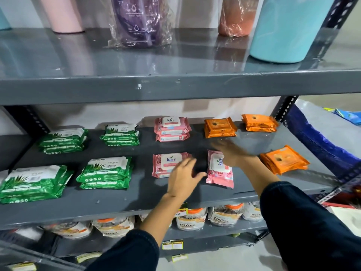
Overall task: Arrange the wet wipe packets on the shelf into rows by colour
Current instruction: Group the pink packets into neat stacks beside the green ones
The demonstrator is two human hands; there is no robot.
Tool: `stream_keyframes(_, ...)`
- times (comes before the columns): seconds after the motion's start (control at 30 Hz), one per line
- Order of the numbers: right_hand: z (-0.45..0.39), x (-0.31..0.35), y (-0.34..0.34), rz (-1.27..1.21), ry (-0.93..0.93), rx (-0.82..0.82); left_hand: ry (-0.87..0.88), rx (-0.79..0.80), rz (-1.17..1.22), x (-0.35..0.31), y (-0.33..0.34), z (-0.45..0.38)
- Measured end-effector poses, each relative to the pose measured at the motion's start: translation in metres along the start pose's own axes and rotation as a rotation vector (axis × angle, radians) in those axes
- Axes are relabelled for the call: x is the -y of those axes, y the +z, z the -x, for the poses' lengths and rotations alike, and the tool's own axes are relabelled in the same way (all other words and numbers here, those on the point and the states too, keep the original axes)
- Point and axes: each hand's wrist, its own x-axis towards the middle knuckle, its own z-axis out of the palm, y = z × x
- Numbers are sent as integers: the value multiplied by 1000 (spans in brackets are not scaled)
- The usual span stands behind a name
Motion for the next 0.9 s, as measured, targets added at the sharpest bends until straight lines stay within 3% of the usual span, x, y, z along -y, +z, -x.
stream_keyframes(0.07,5,-1,7,86,-142,139,3,88,26,-23,15,2)
stream_keyframes(0.17,4,-10,20,20,-172,148,4,177,3,-39,37,2)
stream_keyframes(0.23,8,-16,20,-8,-135,104,-18,194,-12,-42,51,0)
stream_keyframes(0.5,30,-43,18,-34,15,204,-86,204,-106,-45,61,0)
stream_keyframes(0.7,36,-49,29,-142,-29,69,-58,248,-95,-37,61,-16)
stream_keyframes(0.9,37,-37,9,-329,-73,-44,57,91,-3,-27,34,-23)
